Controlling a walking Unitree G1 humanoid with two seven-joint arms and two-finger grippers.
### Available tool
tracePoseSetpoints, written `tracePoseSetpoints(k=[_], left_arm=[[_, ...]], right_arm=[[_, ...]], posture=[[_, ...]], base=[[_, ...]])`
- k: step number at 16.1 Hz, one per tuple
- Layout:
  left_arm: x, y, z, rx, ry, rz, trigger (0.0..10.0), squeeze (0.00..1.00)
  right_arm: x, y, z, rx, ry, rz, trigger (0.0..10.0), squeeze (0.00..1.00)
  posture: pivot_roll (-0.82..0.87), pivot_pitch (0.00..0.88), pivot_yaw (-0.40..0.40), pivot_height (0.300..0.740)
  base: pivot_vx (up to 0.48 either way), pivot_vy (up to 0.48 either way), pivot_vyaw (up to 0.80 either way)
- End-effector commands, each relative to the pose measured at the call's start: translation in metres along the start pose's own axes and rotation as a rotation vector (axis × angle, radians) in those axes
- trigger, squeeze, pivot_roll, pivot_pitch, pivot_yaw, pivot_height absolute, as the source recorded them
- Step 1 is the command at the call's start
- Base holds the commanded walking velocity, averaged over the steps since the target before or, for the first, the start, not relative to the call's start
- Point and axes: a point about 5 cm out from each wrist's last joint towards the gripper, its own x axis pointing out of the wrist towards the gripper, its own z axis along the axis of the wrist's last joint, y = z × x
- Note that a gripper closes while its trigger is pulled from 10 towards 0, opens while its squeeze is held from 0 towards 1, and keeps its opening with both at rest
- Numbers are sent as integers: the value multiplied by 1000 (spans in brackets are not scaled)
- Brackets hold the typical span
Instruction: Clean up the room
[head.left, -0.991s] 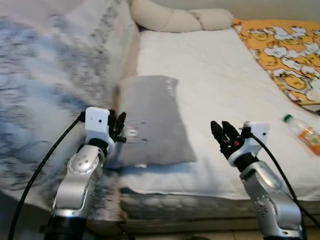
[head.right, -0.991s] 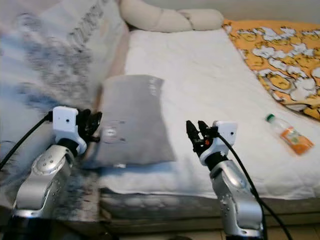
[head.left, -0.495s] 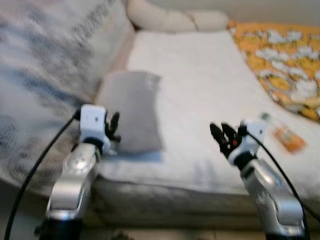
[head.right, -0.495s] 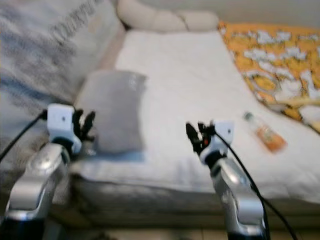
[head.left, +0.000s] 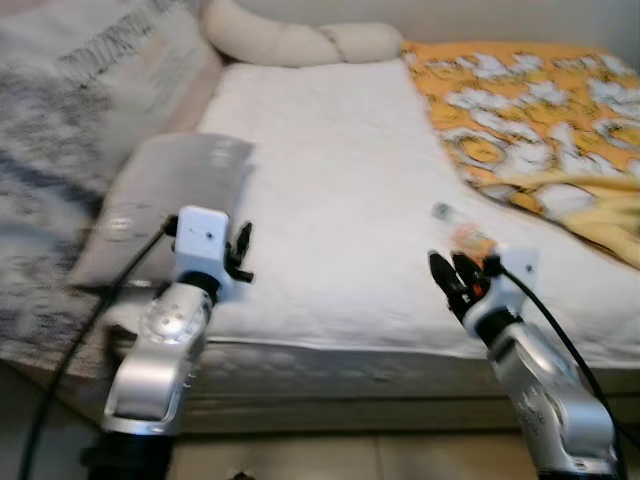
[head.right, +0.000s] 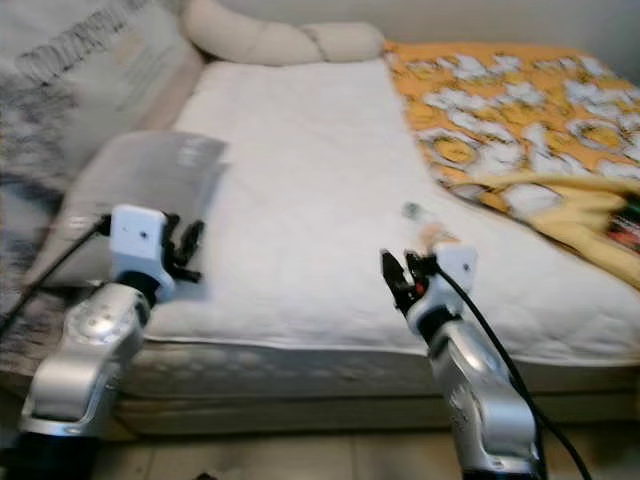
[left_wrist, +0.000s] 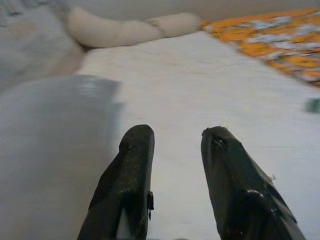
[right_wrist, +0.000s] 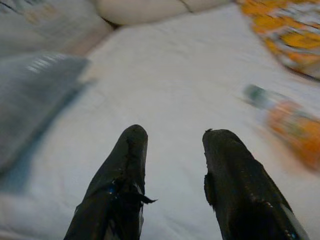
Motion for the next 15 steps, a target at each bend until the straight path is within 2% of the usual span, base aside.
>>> tracePoseSetpoints(k=[1, 6, 7, 8, 10, 11, 12, 13, 14, 15], left_arm=[[1, -1, 4, 16, -12, -5, 10000, 0], [1, -5, 1, -6, -21, -8, 10000, 0], [-1, -9, 1, -53, -23, -42, 10000, 0], [-2, -10, 1, -64, -16, -48, 10000, 0], [-2, -12, 1, -45, -16, -55, 10000, 0], [-2, -11, 0, -47, -9, -47, 10000, 0], [-2, -10, 0, -57, -9, -44, 10000, 275], [-2, -9, 0, -56, -8, -41, 10000, 392], [-2, -9, 0, -51, -9, -38, 10000, 459], [-2, -9, 1, -48, -13, -38, 10000, 584]], right_arm=[[0, 0, 5, -3, -15, -12, 10000, 0], [-2, -6, 7, -4, -14, -40, 10000, 0], [-4, -9, 7, -4, -14, -69, 10000, 0], [-4, -11, 7, -2, -7, -80, 10000, 0], [-4, -13, 7, -33, -2, -90, 10000, 0], [-3, -14, 13, -51, -37, -113, 10000, 0], [-1, -14, 19, -38, -62, -107, 10000, 0], [0, -14, 18, -55, -38, -107, 10000, 0], [0, -16, 16, -77, -18, -118, 10000, 0], [0, -16, 13, -80, -6, -118, 10000, 0]], posture=[[-41, 0, 36, 740], [-53, 0, 37, 740], [-52, 0, 35, 740], [-49, 0, 33, 740], [-43, 0, 26, 740], [-42, 0, 23, 740], [-42, 0, 21, 740], [-42, 0, 20, 740], [-40, 0, 18, 740], [-38, 0, 16, 740]], base=[[0, -480, 0], [0, -480, 0], [0, 0, 0], [0, 0, 0], [0, 0, 0], [0, 0, 0], [0, 0, 0], [0, 0, 0], [0, 0, 0], [0, 0, 0]])
